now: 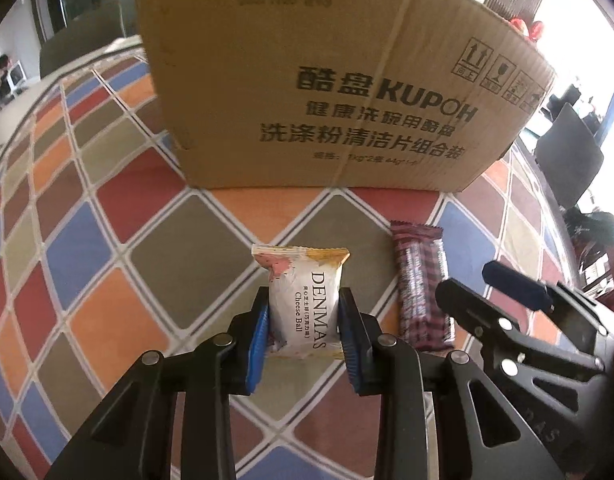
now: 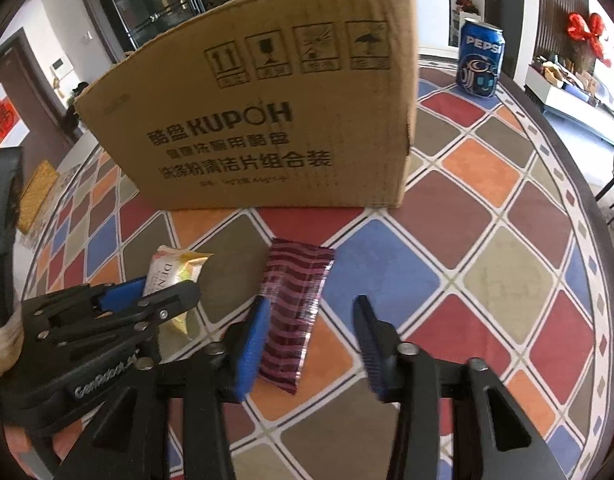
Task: Organize snacks
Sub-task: 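Grasp the maroon striped bar with the right gripper while the left grasps the DENMAS packet, then carry both snacks into the box and open both grippers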
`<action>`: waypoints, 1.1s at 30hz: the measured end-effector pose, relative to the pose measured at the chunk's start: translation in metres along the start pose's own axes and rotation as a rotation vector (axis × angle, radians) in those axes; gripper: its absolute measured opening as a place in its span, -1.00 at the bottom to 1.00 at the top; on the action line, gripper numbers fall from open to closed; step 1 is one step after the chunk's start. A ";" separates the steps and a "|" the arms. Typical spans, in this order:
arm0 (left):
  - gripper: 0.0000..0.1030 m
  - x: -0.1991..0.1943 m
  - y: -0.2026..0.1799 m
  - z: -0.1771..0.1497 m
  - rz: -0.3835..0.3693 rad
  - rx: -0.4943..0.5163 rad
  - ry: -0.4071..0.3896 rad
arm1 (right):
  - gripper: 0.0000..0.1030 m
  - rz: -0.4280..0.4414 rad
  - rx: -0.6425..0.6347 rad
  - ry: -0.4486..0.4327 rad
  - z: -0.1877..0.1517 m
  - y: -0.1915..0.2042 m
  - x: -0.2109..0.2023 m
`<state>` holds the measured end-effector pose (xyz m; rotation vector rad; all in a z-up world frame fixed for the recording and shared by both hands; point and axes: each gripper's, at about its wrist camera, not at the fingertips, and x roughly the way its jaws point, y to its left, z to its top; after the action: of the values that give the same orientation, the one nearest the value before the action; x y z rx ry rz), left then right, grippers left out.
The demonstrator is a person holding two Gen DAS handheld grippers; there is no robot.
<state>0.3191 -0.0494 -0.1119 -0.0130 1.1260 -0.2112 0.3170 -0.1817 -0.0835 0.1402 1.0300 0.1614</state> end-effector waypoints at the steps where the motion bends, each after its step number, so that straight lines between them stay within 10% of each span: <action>1: -0.37 -0.002 0.002 -0.002 0.007 0.005 -0.006 | 0.05 -0.002 -0.003 -0.001 0.000 0.002 0.001; 33: -0.37 -0.020 0.004 -0.011 0.045 0.004 -0.089 | -0.17 -0.074 -0.081 -0.005 0.004 0.037 0.019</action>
<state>0.3019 -0.0414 -0.0994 0.0066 1.0365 -0.1717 0.3270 -0.1417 -0.0904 0.0289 1.0202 0.1357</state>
